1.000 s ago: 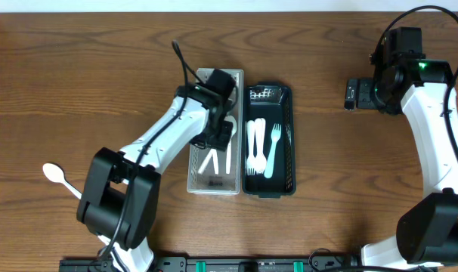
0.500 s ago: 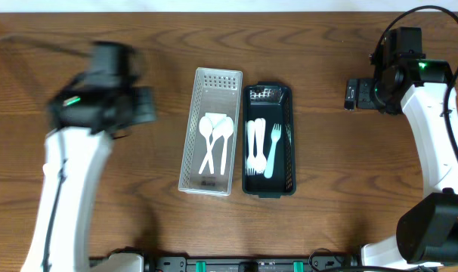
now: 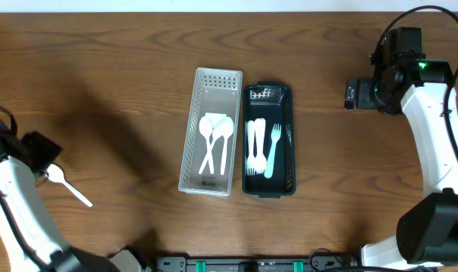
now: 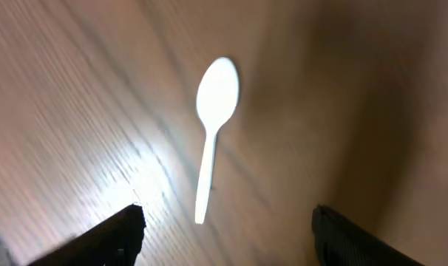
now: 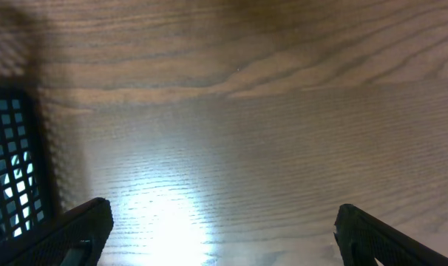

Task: Pack container
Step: 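Move the left gripper to the last white spoon and grasp it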

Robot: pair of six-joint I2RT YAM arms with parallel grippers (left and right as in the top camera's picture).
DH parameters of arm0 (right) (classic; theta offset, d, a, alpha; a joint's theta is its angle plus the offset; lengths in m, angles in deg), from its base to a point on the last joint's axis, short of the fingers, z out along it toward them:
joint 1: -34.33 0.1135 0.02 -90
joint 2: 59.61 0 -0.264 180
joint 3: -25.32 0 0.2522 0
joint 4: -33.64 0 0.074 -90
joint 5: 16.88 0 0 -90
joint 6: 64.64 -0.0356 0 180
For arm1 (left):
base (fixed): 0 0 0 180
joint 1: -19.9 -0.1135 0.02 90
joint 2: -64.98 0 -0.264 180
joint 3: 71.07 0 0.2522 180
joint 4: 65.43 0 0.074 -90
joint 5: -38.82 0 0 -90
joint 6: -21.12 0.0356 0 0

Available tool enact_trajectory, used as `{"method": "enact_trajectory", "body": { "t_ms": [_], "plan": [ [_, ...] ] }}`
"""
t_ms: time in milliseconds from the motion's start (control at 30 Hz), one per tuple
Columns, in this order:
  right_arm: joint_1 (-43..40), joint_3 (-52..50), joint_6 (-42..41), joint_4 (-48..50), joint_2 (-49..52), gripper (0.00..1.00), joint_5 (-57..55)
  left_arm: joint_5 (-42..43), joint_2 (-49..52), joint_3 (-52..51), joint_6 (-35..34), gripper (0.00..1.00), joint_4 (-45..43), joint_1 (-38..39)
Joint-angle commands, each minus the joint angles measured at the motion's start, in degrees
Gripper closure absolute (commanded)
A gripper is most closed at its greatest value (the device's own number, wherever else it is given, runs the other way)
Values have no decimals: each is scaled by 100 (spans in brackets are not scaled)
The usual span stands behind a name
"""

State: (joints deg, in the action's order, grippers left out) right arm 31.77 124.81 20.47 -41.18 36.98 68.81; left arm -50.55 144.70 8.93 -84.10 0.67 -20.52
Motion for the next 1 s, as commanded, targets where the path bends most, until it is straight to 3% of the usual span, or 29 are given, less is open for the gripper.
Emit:
{"method": "enact_trajectory", "body": {
  "t_ms": [0,67,400,867,967],
  "plan": [
    [-4,4,92,-33,-4,1,24,396,330,-612,-4,23,-339,-321],
    [-4,4,92,-55,-4,1,24,409,588,-826,118,20,-597,-417],
    [-4,7,92,-109,-4,1,24,479,1952,-907,273,19,-1244,-463],
    [-4,4,92,-70,-4,1,24,479,2398,-907,400,20,-1412,-461],
    [-4,4,92,-70,-4,1,24,479,2398,-907,400,29,-1405,-461]
  ]
}}
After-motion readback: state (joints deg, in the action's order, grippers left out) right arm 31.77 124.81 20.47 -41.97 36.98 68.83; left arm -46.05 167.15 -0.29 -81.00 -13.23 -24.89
